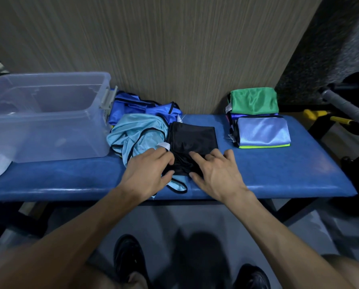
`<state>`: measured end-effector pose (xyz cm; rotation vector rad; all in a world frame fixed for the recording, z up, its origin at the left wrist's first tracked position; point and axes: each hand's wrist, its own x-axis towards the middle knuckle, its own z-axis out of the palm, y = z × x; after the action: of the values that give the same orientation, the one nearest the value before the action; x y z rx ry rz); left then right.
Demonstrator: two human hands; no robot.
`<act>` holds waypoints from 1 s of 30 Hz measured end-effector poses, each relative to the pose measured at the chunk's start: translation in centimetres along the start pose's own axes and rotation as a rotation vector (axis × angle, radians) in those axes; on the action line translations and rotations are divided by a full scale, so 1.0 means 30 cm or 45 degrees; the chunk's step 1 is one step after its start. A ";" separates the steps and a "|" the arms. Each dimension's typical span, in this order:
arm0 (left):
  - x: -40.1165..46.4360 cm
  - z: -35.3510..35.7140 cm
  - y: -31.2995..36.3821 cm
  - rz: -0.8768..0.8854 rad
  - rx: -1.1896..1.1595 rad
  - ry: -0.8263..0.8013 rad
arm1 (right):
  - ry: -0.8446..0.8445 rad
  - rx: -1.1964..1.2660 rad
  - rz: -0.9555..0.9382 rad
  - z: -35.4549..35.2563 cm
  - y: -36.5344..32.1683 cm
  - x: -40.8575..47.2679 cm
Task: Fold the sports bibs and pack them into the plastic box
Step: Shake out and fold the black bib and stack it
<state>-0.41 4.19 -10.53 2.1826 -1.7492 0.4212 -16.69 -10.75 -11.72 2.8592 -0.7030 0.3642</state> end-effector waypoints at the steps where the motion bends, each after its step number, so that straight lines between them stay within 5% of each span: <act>1: 0.000 -0.002 -0.005 0.007 0.029 0.010 | 0.010 -0.004 -0.002 0.003 -0.002 0.001; 5: -0.003 0.005 -0.026 -0.012 0.011 -0.084 | 0.045 -0.029 -0.013 0.013 -0.011 0.001; 14: -0.019 -0.053 -0.145 0.059 -0.718 -0.479 | 0.063 -0.130 -0.022 0.017 -0.039 0.003; 25: -0.005 -0.049 -0.042 0.193 -0.193 -0.194 | 0.100 -0.137 -0.020 0.029 -0.047 -0.009; 30: -0.005 -0.080 -0.030 0.397 -0.229 -0.432 | 0.048 -0.159 -0.017 0.033 -0.050 -0.008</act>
<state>0.35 5.50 -8.47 1.9452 -2.2224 -0.0465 -15.99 -9.54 -12.91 2.7313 -0.6742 0.3581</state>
